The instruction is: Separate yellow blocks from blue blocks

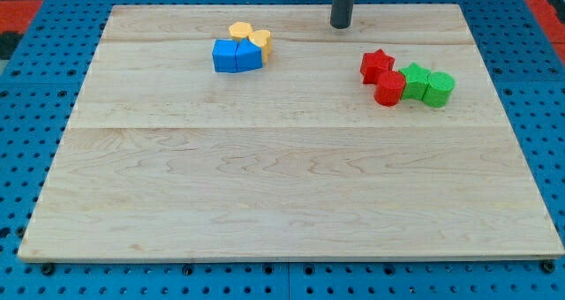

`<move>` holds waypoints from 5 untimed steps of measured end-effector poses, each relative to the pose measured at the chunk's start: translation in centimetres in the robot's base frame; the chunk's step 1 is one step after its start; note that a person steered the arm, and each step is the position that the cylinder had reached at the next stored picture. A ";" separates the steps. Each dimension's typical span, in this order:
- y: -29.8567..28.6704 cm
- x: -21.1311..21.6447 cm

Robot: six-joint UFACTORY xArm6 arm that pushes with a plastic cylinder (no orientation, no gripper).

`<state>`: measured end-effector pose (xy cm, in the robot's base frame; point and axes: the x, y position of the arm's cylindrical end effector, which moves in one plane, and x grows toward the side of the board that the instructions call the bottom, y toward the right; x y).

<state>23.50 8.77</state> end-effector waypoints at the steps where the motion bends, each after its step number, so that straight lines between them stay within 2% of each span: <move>1: 0.0 0.0; 2: 0.5 0.7; 3: 0.4 4.9; 4: -7.3 6.7; 5: -9.7 5.0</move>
<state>28.49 -0.92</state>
